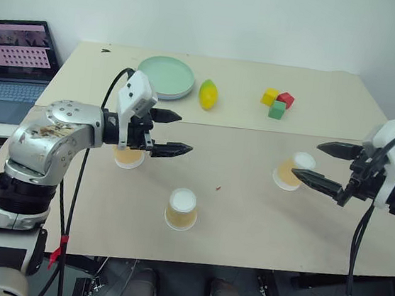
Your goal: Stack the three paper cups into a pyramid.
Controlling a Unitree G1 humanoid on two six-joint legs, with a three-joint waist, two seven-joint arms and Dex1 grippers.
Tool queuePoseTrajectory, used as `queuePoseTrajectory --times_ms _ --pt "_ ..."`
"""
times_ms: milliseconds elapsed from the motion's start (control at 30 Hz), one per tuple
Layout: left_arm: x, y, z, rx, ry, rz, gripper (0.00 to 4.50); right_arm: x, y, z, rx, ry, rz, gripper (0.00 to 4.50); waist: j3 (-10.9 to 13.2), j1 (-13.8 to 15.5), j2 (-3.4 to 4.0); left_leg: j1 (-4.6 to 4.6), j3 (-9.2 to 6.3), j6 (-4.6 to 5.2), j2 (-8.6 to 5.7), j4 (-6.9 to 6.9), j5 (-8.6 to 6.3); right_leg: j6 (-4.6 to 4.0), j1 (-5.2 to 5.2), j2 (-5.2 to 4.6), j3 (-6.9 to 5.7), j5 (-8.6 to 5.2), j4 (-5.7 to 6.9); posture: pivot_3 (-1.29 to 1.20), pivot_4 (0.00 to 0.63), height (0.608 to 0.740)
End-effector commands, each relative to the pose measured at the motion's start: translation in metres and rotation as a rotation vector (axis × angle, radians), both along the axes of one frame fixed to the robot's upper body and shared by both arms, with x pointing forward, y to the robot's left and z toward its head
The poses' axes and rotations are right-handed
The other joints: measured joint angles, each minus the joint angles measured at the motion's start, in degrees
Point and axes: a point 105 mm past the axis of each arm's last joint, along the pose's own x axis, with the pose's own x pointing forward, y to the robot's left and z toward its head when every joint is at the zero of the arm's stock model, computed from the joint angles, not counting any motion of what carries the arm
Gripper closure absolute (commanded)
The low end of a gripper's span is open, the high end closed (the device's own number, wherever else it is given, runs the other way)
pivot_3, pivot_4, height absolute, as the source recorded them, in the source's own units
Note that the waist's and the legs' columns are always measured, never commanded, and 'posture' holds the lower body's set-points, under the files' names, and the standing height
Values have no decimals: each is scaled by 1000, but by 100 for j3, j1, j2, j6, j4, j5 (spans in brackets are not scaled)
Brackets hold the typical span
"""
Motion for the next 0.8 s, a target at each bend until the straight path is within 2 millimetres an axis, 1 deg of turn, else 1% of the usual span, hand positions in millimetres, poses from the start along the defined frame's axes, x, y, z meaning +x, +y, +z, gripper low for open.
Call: queuePoseTrajectory --times_ms 33,267,367,433,500,600,700,800 --pt "-4 0 9 23 -48 -18 17 -3 1 11 6 -48 -3 0 0 0 0 0 0 0 0 0 0 0 0 0 0 0 0 0 150 740" --pt "-2 0 16 4 -51 -17 17 -3 6 7 12 -33 -11 0 0 2 0 0 0 0 0 2 0 0 1 1 0 0 1 0 150 740" --pt "2 -3 28 -64 -51 -9 17 -4 5 9 7 -40 -23 0 0 6 0 -1 0 0 0 5 0 1 1 1 0 1 3 0 150 740" --pt "3 -4 32 -71 -53 -9 17 -3 4 10 6 -47 -33 0 0 14 0 -2 0 0 0 11 0 3 1 1 0 2 5 0 150 740" --pt "1 -7 32 -78 -30 -36 17 -5 3 9 8 -42 -39 0 0 14 0 -1 0 0 0 12 0 3 2 1 1 2 5 0 150 740" --pt "-9 -11 28 -58 8 -102 17 -12 7 6 23 -20 -28 0 0 14 0 -1 0 0 0 11 0 3 1 1 2 2 7 0 150 740" --pt "-10 -12 24 -23 19 -128 17 -20 12 7 53 -18 -22 0 0 10 0 0 0 0 1 12 0 3 1 2 2 2 9 0 150 740" --pt "-8 -13 26 -26 16 -136 17 -23 13 4 65 -8 -27 0 0 14 0 2 0 0 1 15 0 3 3 2 4 2 11 0 150 740"
